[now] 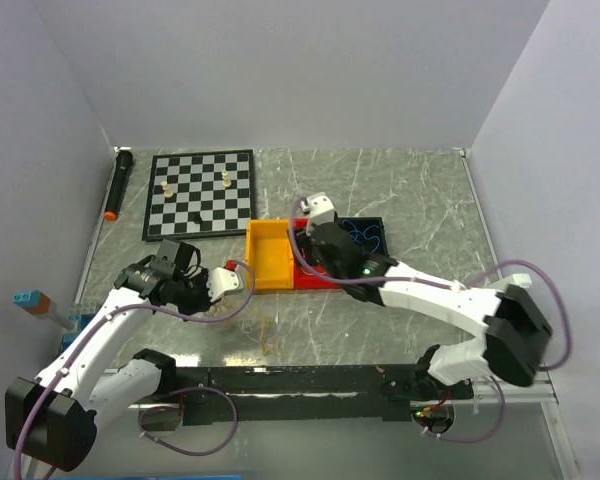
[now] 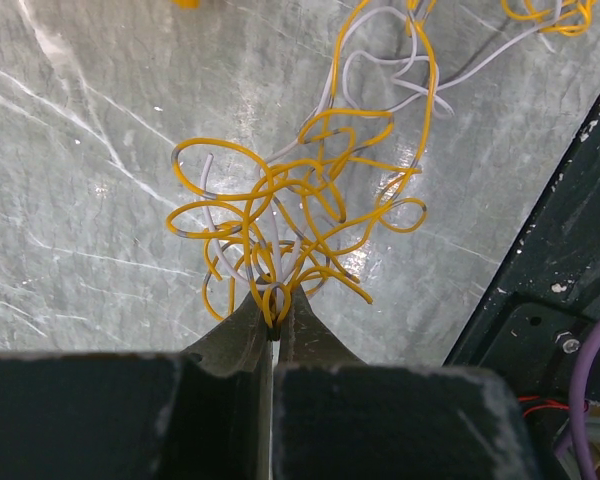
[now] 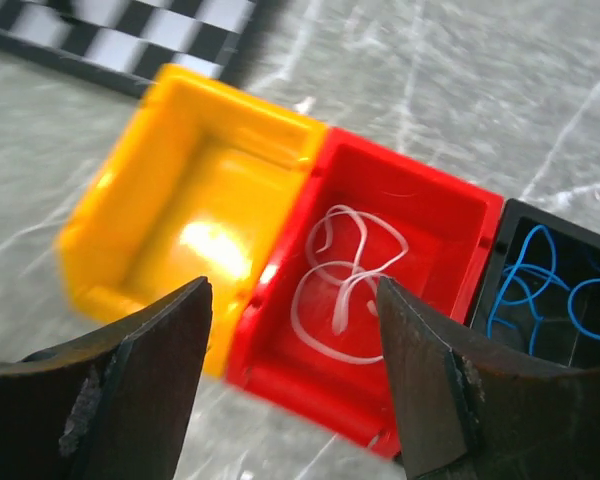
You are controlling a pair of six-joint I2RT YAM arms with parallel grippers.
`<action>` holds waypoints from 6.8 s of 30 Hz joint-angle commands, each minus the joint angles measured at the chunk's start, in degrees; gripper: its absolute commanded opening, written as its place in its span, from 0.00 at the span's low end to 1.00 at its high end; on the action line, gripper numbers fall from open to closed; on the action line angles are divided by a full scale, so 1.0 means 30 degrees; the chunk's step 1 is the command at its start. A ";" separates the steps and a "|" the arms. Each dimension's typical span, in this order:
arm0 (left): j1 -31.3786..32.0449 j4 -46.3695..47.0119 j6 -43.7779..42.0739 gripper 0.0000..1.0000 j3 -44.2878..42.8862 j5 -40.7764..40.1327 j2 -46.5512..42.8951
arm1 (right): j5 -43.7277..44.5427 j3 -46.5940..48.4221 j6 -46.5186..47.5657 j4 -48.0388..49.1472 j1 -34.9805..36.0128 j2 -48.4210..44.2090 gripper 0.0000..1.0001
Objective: Untangle the cables
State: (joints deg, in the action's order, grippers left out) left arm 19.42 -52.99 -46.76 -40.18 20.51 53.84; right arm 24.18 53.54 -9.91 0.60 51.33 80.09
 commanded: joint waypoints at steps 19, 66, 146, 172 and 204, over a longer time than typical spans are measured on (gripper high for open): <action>-0.0028 0.2282 -0.1224 0.02 0.0416 0.2386 -0.4317 | -1.0313 -0.5631 -0.3873 0.5893 0.2403 -0.3878 0.70; -0.7176 -0.2318 -1.7663 0.01 -1.3149 0.0869 1.0791 | -1.5356 -0.4486 -0.4782 0.9144 -0.2432 -0.1767 0.73; 0.7179 0.3541 -3.0673 0.01 -0.1725 0.3504 -0.0485 | -1.9101 -0.9439 -0.5775 0.9580 -0.2932 -0.3911 0.78; 0.7150 0.8463 -2.9266 0.01 -0.0638 0.4793 -0.3622 | -1.8081 -0.9233 -1.1579 1.7758 -0.1262 0.2539 0.81; 0.7150 0.4493 -2.2739 0.03 -0.2187 -0.0768 -0.1927 | -1.3197 -0.9235 -0.7747 0.7574 -0.2666 -0.6090 0.00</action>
State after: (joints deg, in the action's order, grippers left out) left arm 40.84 -29.56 -113.40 -42.09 24.21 45.58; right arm -24.14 24.38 -40.32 34.02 45.04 73.78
